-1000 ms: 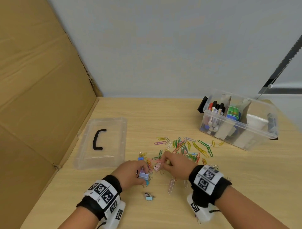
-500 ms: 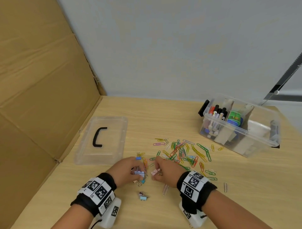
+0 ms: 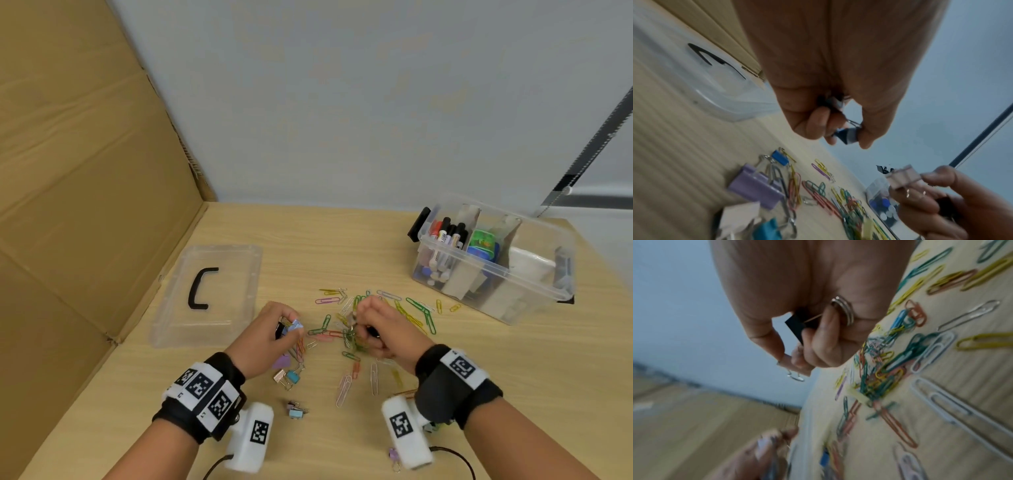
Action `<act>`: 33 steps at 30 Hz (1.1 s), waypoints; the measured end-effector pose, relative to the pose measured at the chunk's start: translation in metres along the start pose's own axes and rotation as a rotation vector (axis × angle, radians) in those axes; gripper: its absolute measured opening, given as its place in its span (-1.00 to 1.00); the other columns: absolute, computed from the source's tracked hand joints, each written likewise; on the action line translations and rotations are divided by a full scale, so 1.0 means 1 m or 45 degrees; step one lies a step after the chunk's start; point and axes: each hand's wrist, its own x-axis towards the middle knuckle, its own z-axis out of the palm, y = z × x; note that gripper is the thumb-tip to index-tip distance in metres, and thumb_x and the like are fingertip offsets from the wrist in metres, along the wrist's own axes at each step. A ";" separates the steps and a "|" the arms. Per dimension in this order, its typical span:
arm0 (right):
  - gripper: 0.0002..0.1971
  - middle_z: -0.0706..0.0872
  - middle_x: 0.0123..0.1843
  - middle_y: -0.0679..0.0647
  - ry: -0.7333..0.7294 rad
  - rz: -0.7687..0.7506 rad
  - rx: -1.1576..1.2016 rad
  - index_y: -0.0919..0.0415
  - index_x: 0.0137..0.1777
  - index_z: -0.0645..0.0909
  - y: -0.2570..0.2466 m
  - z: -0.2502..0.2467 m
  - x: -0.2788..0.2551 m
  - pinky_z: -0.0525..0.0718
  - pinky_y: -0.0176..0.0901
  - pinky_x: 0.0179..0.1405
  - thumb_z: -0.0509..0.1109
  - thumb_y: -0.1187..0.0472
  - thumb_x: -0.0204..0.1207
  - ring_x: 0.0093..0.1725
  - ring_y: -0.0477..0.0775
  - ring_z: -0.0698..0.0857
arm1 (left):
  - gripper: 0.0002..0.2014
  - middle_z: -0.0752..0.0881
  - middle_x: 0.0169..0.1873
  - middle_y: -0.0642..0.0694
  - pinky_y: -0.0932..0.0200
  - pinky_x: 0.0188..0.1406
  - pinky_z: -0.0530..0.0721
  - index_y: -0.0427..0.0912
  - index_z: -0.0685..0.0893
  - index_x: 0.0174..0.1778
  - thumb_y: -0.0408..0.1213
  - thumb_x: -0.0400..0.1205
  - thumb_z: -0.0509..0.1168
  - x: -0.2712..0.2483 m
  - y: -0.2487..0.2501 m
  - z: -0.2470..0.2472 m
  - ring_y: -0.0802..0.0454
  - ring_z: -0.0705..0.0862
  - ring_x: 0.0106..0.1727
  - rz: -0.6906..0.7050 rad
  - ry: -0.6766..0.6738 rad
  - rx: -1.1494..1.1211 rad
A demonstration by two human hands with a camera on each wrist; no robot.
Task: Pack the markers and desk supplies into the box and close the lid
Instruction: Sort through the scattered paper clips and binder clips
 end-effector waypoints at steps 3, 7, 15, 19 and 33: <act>-0.80 0.47 -0.40 0.06 0.025 0.032 0.385 0.21 0.14 0.52 -0.003 -0.011 -0.003 0.07 -0.27 -0.68 0.12 0.30 0.61 -0.55 -0.06 0.20 | -0.72 0.68 -0.09 -0.09 0.01 -0.13 0.66 -0.04 0.50 -0.04 0.08 0.52 0.26 0.003 0.007 0.005 -0.19 0.66 -0.18 0.002 -0.077 -0.090; -0.62 0.41 -0.41 0.07 0.037 0.035 0.683 0.27 0.31 0.59 0.000 -0.020 -0.005 0.05 -0.28 -0.69 0.05 0.25 0.61 -0.57 -0.09 0.20 | -0.89 0.56 -0.25 -0.01 0.24 -0.37 0.47 -0.03 0.47 0.03 -0.22 0.63 0.24 0.011 0.019 0.023 0.11 0.51 -0.39 0.035 -0.131 0.025; -0.66 0.37 -0.41 0.07 0.069 -0.002 0.792 0.25 0.09 0.62 0.004 -0.031 -0.010 0.02 -0.26 -0.67 0.11 0.05 0.64 -0.56 -0.07 0.18 | -0.64 0.64 0.14 -0.08 0.03 0.11 0.62 -0.10 0.57 0.24 -0.01 0.59 0.31 0.047 0.045 0.055 -0.08 0.64 0.10 -0.028 -0.202 0.624; -0.77 0.32 -0.44 0.03 0.228 -0.005 0.382 0.16 -0.08 0.66 -0.002 -0.032 -0.017 0.01 -0.20 -0.60 0.18 0.14 0.66 -0.53 -0.04 0.13 | -0.60 0.61 0.18 -0.15 -0.02 0.08 0.63 -0.15 0.56 0.23 0.01 0.58 0.33 0.060 0.055 0.064 -0.16 0.65 0.11 -0.068 -0.234 0.819; -0.70 0.48 -0.36 -0.12 0.923 -0.371 -0.255 0.17 -0.15 0.62 -0.095 -0.155 -0.052 0.32 -0.26 -0.37 0.07 0.16 0.65 -0.40 -0.16 0.41 | -0.83 0.69 -0.01 -0.06 0.18 -0.25 0.52 -0.07 0.57 -0.04 -0.05 0.60 0.28 0.060 0.078 0.047 0.00 0.62 -0.08 -0.122 -0.018 0.479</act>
